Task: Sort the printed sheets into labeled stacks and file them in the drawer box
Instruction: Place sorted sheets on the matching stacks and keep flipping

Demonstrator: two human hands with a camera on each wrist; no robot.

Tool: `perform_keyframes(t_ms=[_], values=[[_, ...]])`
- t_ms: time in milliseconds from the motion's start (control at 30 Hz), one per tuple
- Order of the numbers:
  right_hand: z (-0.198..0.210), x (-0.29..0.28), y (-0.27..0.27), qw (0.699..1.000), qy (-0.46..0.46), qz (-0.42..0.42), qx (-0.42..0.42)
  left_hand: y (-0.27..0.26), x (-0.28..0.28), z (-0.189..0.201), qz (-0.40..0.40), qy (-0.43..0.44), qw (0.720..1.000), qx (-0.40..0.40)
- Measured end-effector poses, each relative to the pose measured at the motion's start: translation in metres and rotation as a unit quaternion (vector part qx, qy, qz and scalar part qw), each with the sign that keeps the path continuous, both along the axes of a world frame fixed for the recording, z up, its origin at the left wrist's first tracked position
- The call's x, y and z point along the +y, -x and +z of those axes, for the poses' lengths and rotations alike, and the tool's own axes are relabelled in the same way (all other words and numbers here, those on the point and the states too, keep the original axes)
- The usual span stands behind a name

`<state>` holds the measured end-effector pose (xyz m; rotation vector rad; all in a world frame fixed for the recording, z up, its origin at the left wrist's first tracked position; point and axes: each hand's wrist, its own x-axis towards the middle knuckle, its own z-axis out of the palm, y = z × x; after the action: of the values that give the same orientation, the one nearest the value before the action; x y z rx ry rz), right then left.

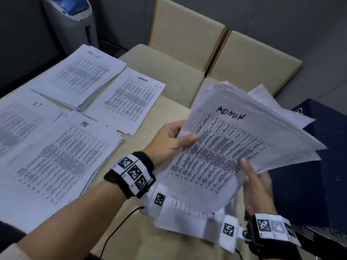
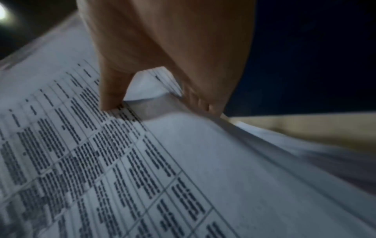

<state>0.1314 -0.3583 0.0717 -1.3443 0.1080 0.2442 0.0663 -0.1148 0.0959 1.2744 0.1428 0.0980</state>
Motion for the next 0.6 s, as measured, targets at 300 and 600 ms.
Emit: perform_keyframes(t_ms=[300,600], values=[[0.076,0.043,0.002,0.976,0.091,-0.069,-0.184,-0.020,0.016,0.053,0.115,-0.056,0.988,-0.086],[0.030,0.040,0.003,0.978,0.190,0.011,-0.089,-0.020,0.011,0.015,0.133,-0.112,0.984,-0.030]])
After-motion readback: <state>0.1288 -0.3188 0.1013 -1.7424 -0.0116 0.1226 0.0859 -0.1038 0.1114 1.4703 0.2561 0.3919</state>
